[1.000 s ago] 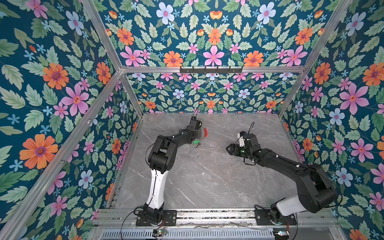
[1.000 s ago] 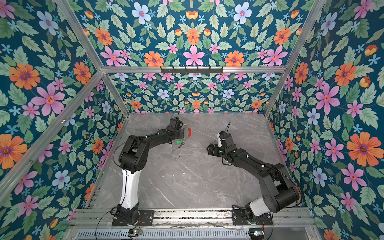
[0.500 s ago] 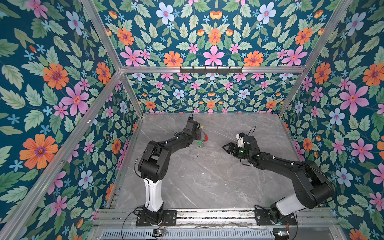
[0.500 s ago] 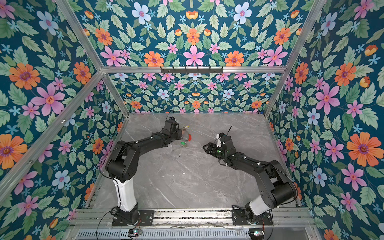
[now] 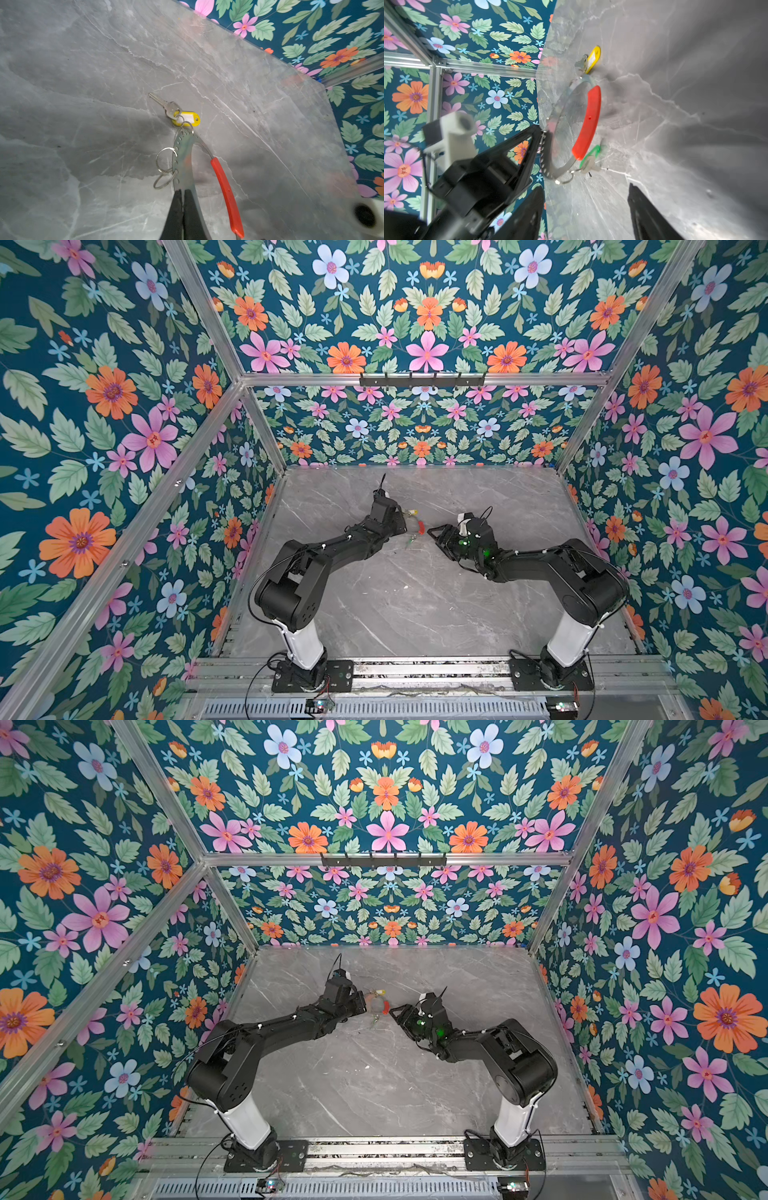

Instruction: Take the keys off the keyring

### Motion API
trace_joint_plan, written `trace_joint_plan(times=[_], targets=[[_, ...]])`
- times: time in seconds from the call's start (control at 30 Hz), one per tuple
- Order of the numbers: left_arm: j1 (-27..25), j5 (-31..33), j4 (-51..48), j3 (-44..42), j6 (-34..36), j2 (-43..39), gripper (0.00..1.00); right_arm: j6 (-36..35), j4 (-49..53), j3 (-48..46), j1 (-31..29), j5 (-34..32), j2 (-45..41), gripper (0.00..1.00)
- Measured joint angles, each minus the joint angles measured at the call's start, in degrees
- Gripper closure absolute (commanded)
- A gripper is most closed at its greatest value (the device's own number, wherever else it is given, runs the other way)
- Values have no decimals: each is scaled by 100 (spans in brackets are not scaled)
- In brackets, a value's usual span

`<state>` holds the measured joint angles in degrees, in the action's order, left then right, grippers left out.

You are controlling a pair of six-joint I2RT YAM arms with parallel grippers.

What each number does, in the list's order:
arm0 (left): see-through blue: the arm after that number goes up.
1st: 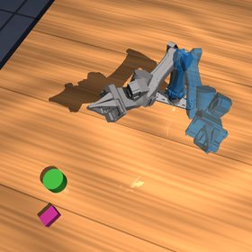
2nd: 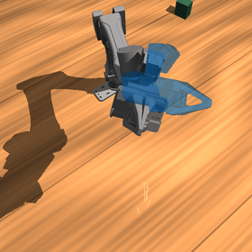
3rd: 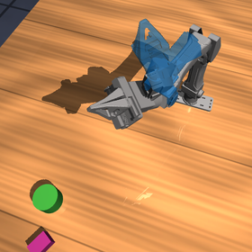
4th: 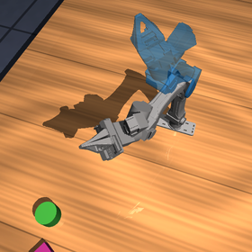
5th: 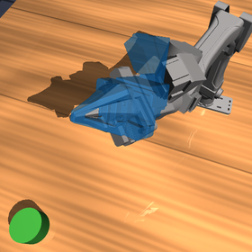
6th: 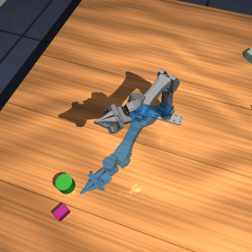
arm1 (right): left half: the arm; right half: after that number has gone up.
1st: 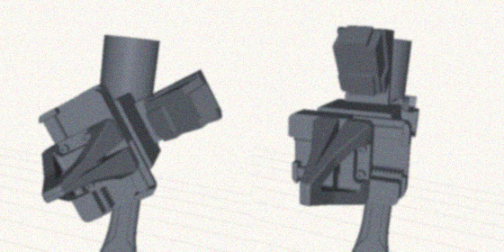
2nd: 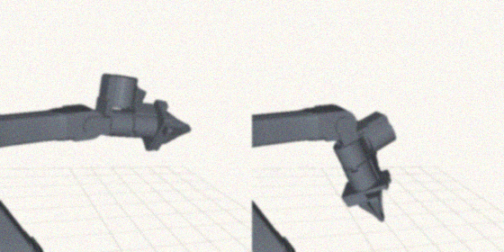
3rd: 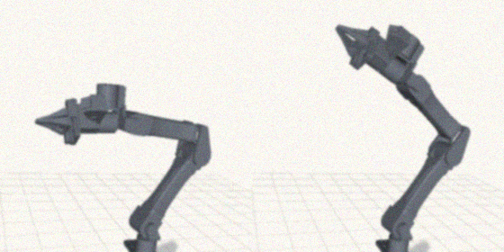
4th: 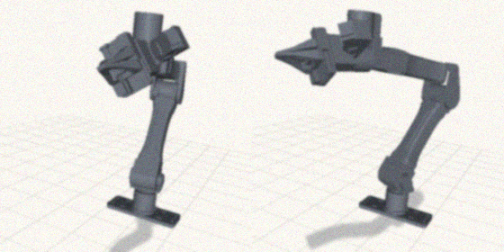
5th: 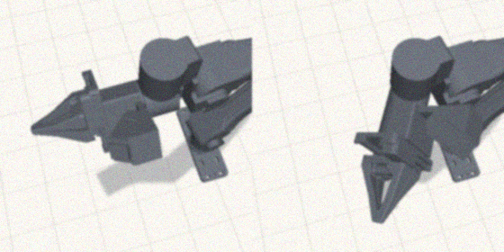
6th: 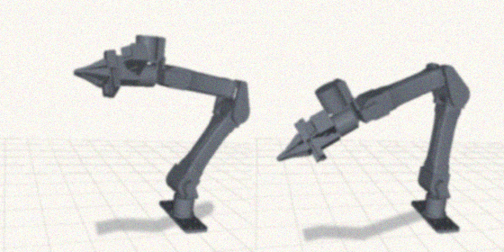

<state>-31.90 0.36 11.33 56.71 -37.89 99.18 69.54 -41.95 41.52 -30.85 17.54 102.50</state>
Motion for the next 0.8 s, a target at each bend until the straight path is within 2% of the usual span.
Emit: trace_joint_plan(times=[0.17, 0.3, 0.57, 0.73, 0.77, 0.8], targets=[[-127, 20, 264, -240, -138, -247, 100, 308, -278, 31, -107, -22, 205, 34], [-260, 26, 387, -350, -219, -372, 100, 367, -420, 109, -105, -98, 262, 40], [-470, 111, 461, -579, -262, -581, 100, 225, -461, 192, -107, -76, 258, 67], [-656, 173, 485, -658, -264, -732, 100, 160, -533, 168, -105, -33, 146, 92], [-678, 190, 463, -664, -264, -752, 99, 157, -590, 144, -103, -22, 105, 96], [-706, 216, 380, -680, -267, -772, 89, 149, -708, 127, -98, 20, 48, 100]])
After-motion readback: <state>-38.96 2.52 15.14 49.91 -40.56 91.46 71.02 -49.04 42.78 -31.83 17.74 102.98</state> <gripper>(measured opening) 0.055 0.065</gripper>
